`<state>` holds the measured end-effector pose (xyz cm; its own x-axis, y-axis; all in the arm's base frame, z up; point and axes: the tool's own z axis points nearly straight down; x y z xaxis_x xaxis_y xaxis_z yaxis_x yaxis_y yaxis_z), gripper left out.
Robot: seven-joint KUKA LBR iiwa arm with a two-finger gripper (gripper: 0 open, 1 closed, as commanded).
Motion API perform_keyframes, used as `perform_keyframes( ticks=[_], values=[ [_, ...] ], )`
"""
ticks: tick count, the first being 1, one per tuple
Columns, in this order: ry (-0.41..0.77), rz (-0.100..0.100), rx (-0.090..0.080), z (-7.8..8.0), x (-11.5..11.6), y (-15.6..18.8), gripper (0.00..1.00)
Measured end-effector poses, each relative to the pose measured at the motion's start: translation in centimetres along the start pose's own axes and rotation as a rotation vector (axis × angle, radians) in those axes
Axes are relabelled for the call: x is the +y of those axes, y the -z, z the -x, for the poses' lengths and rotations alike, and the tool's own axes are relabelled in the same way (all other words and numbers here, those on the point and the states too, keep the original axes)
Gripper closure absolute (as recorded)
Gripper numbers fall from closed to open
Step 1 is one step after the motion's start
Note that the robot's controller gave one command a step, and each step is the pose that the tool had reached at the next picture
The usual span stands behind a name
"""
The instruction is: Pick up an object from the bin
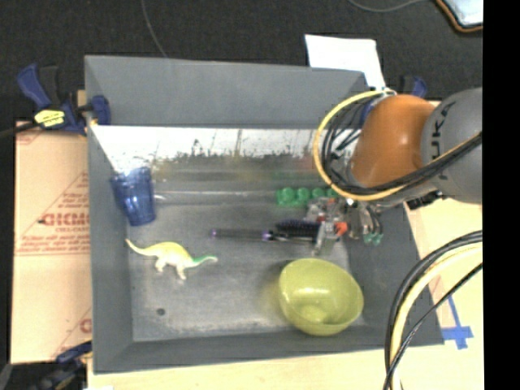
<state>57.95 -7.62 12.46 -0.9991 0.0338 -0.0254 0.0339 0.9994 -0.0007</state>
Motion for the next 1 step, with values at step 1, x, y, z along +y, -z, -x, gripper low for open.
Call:
perform_keyframes(
  ticks=[1],
  values=[
    [0.148, -0.002, -0.021, 4.93, 4.73, -4.62, 1.0]
  ],
)
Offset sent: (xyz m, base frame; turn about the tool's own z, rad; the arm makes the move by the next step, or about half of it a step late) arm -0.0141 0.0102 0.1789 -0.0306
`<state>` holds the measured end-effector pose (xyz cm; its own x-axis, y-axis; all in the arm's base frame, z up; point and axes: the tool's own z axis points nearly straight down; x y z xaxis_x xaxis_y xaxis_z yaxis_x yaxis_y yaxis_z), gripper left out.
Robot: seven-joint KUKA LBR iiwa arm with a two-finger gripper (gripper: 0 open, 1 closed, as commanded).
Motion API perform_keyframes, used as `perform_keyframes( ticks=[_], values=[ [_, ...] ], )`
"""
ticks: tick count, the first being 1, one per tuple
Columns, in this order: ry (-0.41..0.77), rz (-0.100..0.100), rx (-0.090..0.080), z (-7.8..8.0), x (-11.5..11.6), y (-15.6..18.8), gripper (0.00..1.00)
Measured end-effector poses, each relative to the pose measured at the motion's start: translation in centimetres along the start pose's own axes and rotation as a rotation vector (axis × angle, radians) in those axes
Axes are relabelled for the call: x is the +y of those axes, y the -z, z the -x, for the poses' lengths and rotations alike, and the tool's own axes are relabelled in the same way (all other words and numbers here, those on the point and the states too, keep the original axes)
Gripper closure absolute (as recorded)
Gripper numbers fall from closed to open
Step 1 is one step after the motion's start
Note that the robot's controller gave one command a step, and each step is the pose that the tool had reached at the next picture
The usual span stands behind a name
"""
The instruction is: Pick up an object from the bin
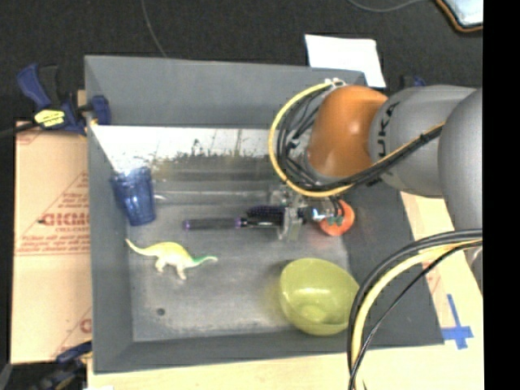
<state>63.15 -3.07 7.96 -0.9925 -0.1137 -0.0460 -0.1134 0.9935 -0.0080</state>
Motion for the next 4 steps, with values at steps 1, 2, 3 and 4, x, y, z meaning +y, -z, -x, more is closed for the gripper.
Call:
perform_keyframes(
  ticks=[1, 2, 3, 4],
  values=[
    [-0.016, 0.004, 0.017, -1.5, -0.2, 2.7, 1.0],
    [0.035, 0.001, 0.008, -1.2, 1.1, 1.3, 1.0],
    [-0.025, 0.0, 0.001, -0.4, 1.0, 10.3, 1.0],
    [0.015, 0.0, 0.009, -0.6, 0.9, 10.0, 1.0]
  ],
)
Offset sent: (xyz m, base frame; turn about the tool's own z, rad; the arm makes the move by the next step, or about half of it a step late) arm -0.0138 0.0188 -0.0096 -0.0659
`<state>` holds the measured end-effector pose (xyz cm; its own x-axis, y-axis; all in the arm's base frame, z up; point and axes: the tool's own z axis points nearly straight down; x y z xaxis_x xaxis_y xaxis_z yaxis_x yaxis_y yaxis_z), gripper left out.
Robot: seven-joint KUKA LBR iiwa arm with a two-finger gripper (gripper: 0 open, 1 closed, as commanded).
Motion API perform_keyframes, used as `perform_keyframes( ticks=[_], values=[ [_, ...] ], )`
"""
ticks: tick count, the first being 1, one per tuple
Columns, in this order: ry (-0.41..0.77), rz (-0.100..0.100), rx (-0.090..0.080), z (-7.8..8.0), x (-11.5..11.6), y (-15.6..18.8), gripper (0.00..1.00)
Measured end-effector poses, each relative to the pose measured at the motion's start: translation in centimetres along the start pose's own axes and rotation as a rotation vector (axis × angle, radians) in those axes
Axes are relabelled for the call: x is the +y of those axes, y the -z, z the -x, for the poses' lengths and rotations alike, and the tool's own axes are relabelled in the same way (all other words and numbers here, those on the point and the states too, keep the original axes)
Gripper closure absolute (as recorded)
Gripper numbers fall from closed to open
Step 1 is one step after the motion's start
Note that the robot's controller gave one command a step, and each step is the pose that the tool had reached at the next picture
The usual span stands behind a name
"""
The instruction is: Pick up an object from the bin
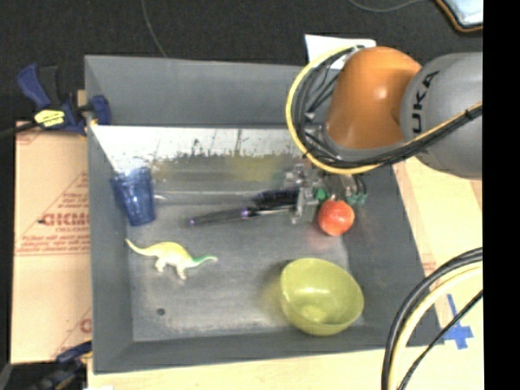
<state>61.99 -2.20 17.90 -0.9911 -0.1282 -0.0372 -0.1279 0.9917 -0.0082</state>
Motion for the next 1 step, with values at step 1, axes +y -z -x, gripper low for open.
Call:
perform_keyframes(
  ticks=[1],
  values=[
    [-0.02, 0.001, 0.001, 0.22, 0.49, 10.49, 1.0]
  ],
)
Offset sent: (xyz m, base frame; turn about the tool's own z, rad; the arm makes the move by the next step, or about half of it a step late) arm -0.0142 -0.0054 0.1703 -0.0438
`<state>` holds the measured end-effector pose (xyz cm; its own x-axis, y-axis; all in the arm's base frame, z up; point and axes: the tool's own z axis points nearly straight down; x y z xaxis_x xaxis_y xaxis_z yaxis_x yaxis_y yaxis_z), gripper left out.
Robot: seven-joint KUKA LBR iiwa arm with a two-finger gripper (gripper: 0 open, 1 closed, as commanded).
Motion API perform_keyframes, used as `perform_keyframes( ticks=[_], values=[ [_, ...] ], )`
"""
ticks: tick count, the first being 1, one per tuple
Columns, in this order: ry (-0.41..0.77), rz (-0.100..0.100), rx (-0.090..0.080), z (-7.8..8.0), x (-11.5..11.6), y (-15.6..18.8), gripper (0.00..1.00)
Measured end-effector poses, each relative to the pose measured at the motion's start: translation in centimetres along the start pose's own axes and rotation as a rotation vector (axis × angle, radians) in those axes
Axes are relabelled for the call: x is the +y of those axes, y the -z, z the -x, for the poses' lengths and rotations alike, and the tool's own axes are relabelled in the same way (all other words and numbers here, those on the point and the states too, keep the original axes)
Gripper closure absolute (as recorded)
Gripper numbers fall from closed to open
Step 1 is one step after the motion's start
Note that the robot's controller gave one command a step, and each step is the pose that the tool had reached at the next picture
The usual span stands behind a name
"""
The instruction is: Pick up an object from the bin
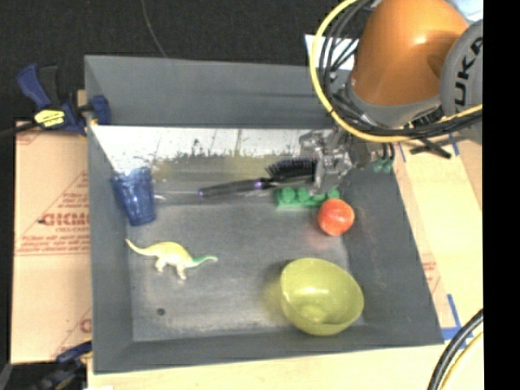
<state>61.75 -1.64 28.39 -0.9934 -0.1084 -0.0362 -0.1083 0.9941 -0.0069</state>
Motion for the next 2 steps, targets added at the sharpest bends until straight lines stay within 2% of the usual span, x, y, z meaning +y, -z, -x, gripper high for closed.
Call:
perform_keyframes(
  ticks=[1, 2],
  values=[
    [0.063, -0.001, 0.007, -1.0, -1.1, 6.6, 1.0],
    [-0.005, 0.002, 0.008, -0.5, 0.1, -5.1, 1.0]
  ],
)
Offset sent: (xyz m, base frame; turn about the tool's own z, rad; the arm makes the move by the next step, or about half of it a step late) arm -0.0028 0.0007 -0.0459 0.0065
